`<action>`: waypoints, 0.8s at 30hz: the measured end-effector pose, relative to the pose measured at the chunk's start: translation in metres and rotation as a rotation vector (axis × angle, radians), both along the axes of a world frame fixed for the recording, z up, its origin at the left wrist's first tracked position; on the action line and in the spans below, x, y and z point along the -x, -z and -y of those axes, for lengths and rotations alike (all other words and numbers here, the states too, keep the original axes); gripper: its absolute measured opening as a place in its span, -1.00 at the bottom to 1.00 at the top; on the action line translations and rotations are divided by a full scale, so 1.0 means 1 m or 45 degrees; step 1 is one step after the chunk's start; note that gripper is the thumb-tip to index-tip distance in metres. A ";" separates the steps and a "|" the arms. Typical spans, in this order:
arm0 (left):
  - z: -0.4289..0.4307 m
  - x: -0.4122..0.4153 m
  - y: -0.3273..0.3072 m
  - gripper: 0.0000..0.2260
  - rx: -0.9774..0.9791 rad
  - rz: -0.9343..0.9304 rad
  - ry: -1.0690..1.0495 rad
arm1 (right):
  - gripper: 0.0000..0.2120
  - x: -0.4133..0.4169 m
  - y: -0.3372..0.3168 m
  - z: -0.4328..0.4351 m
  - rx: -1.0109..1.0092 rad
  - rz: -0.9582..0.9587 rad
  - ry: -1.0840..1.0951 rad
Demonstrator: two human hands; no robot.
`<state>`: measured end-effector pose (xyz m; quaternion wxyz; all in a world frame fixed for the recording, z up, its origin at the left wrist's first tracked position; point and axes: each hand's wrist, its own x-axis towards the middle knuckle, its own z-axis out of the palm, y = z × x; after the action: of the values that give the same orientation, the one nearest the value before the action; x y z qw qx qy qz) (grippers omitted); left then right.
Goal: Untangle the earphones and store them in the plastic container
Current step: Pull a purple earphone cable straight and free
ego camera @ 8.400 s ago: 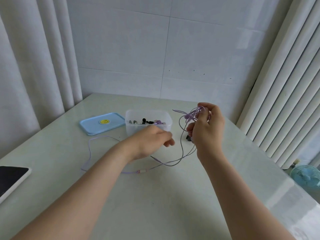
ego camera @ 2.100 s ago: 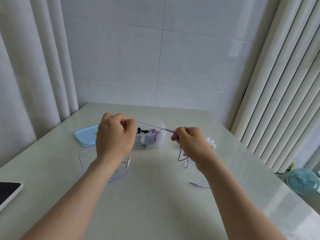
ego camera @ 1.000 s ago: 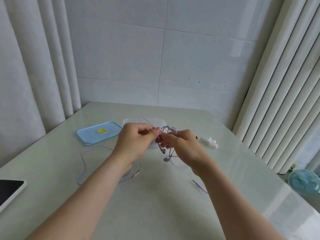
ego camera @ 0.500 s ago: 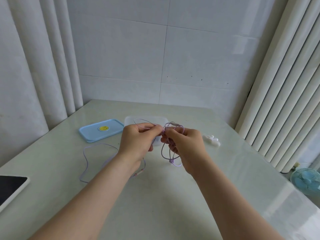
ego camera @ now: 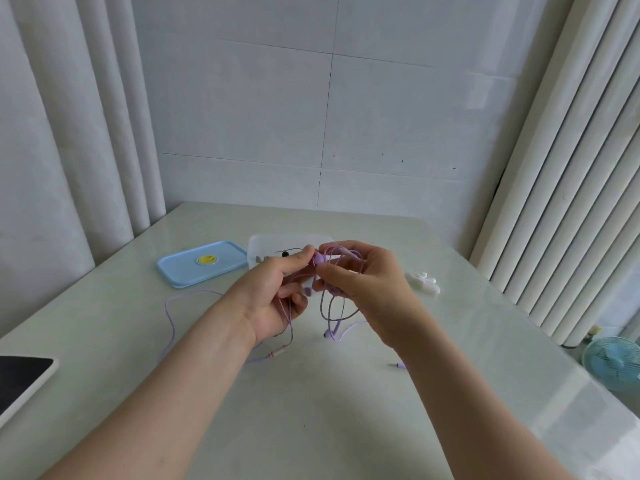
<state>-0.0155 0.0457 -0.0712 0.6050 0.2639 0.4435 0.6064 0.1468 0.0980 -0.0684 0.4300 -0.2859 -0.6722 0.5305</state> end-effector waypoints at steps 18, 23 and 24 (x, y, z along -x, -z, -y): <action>0.013 0.022 -0.015 -0.77 -0.287 -0.991 0.180 | -0.83 -0.011 0.005 -0.005 -0.245 1.342 0.425; 0.019 0.018 -0.016 -0.39 -0.162 -1.225 0.638 | -0.67 -0.012 0.001 -0.001 -0.270 1.489 0.755; 0.020 0.022 -0.016 -0.29 -0.125 -1.215 0.679 | -0.62 -0.011 0.001 -0.001 -0.297 1.506 0.815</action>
<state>-0.0377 0.0257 -0.0553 0.4564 0.6408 0.5574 0.2652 0.1582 0.0989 -0.0691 0.1539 -0.6643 -0.7293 0.0558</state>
